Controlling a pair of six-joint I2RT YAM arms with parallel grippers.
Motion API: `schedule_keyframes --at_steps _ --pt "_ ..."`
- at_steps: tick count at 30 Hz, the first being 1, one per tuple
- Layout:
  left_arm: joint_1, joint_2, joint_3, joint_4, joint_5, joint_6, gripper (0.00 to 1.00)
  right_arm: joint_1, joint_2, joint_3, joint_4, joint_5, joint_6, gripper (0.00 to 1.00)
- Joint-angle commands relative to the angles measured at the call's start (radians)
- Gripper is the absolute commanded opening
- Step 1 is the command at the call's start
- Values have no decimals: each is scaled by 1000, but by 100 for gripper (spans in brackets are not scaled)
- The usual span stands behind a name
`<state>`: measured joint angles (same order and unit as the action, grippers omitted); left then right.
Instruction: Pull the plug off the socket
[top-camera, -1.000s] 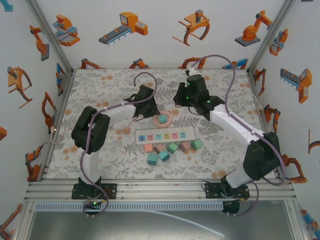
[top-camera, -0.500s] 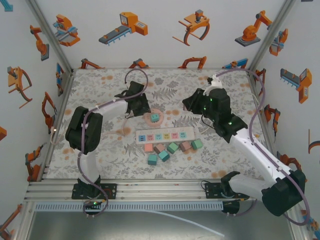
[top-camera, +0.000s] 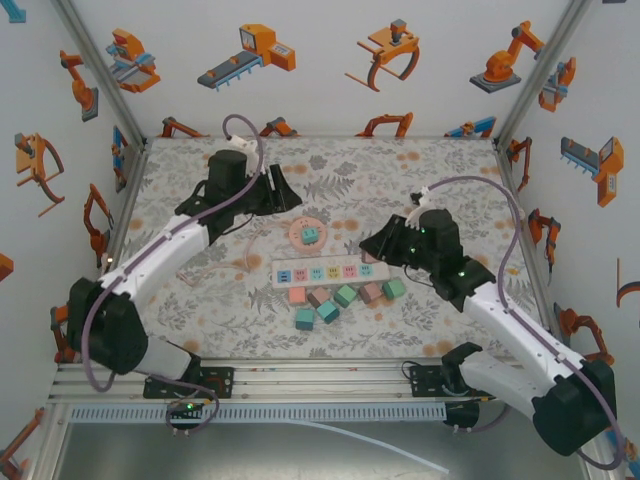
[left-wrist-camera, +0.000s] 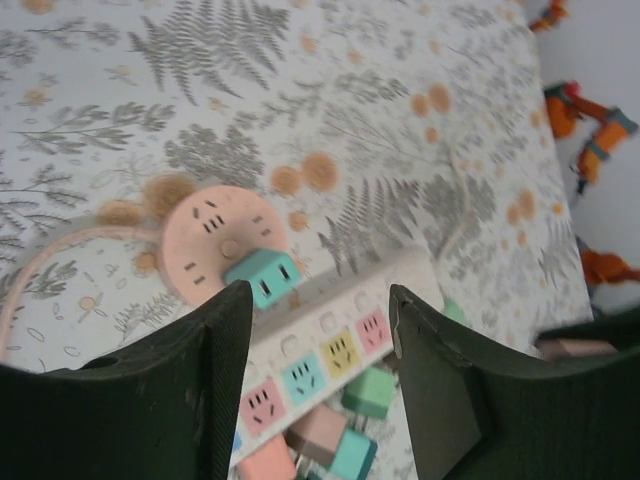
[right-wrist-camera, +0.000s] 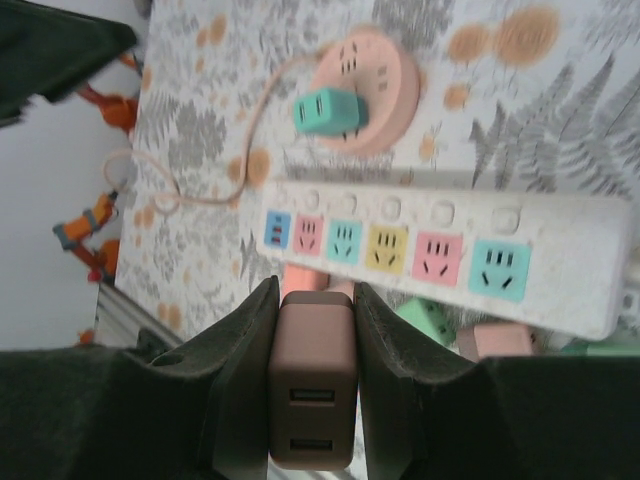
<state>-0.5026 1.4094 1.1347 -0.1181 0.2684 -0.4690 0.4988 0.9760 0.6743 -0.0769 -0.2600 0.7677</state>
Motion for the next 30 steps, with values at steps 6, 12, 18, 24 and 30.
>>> schedule_keyframes --at_steps 6,12,18,24,30 --pt "-64 -256 -165 -148 486 610 63 97 113 -88 -22 -141 -105 0" --pt "-190 -354 -287 -261 577 865 71 195 256 -156 78 -89 -116 0" --pt "-257 -397 -344 -274 581 971 76 285 344 -190 167 -29 -121 4" --pt "-300 -405 -373 -307 561 1046 81 296 351 -226 193 49 -127 36" --pt "-325 -383 -375 -332 552 1051 90 296 318 -222 107 149 -128 46"
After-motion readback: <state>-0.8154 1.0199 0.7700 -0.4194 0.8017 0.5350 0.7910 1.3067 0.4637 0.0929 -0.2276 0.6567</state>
